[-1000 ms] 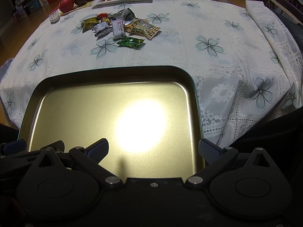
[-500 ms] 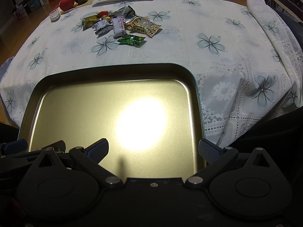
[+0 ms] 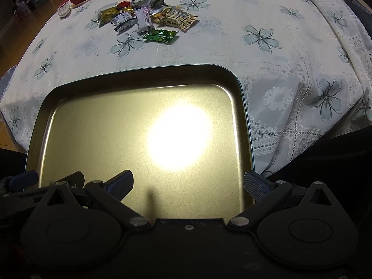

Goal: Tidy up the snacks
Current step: 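Grasp white-and-blue packet with left tool while right tool grasps brown patterned bar, then carry both snacks over the gold tray and lower them toward it, then open left tool releasing packet while right tool releases brown bar onto tray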

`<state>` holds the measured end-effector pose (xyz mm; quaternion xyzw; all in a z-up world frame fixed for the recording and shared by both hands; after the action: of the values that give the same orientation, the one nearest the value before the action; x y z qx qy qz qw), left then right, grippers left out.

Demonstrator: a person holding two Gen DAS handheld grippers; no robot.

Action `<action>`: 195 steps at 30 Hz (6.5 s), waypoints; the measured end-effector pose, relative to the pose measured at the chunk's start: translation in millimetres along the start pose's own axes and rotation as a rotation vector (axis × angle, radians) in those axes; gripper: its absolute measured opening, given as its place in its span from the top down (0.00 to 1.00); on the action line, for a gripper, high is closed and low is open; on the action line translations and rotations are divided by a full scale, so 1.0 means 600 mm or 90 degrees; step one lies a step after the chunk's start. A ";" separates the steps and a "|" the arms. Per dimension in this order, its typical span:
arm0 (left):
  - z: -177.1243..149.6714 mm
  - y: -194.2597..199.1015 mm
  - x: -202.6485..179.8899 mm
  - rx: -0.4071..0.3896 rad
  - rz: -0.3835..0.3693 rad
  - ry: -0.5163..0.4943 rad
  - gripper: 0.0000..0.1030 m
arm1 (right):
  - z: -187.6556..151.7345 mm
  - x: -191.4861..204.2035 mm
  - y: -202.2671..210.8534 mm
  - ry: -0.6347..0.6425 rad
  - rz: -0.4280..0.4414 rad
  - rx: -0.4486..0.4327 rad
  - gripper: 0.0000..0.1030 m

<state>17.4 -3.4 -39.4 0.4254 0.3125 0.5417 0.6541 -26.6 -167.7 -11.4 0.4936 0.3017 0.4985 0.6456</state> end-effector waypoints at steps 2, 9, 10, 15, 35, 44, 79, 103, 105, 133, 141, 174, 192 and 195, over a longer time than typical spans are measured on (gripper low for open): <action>0.002 -0.002 -0.002 0.017 -0.008 -0.004 0.22 | 0.007 0.000 0.006 -0.005 0.018 0.005 0.00; 0.027 0.001 -0.020 0.062 -0.053 -0.049 0.22 | 0.050 0.002 0.021 0.014 0.041 0.015 0.02; 0.034 0.003 -0.022 0.066 -0.059 -0.052 0.22 | 0.060 0.001 0.021 0.016 0.043 0.019 0.04; 0.087 0.011 -0.027 0.058 -0.074 -0.068 0.23 | 0.116 -0.008 0.016 0.006 0.053 0.031 0.13; 0.352 -0.104 -0.016 0.024 -0.075 0.012 0.24 | 0.395 -0.001 -0.124 0.048 0.026 -0.018 0.14; 0.440 -0.183 -0.018 0.044 -0.094 0.073 0.24 | 0.436 0.023 -0.203 0.127 0.094 -0.003 0.14; 0.451 -0.210 -0.007 0.038 -0.090 0.122 0.62 | 0.434 -0.003 -0.200 0.087 0.070 -0.002 0.67; 0.135 -0.050 0.004 -0.019 -0.062 0.055 0.62 | 0.132 0.022 0.001 0.043 0.037 -0.074 0.67; 0.113 -0.048 0.005 -0.015 -0.065 0.061 0.62 | 0.110 0.023 0.001 0.037 0.042 -0.061 0.66; -0.004 -0.010 -0.004 -0.021 -0.021 0.024 0.53 | -0.009 0.024 0.041 0.053 0.066 -0.047 0.64; -0.003 -0.011 -0.002 -0.021 -0.021 0.031 0.46 | -0.006 0.021 0.037 0.037 0.071 -0.036 0.49; -0.007 -0.010 -0.003 -0.017 -0.022 0.031 0.44 | -0.008 0.024 0.027 0.038 0.056 -0.024 0.45; -0.006 -0.010 0.004 -0.009 -0.024 0.038 0.39 | -0.011 0.021 0.024 0.034 0.053 -0.010 0.44; -0.008 -0.011 0.006 0.008 -0.031 0.046 0.39 | -0.011 0.024 0.026 0.040 0.053 -0.004 0.44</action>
<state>16.8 0.9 -47.2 0.4021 0.3494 0.5389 0.6526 -33.0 -151.7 2.7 0.4877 0.2991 0.5411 0.6163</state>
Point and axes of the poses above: each gripper's, at about its wrist camera, not at the fingertips, and y roughly against the way its jaws point, x to its left, z to its top, the point moved 4 cm from there along -y, roughly the way its jaws point, and after that the axes turned 6 degrees about -x, right-handed, at the moved point
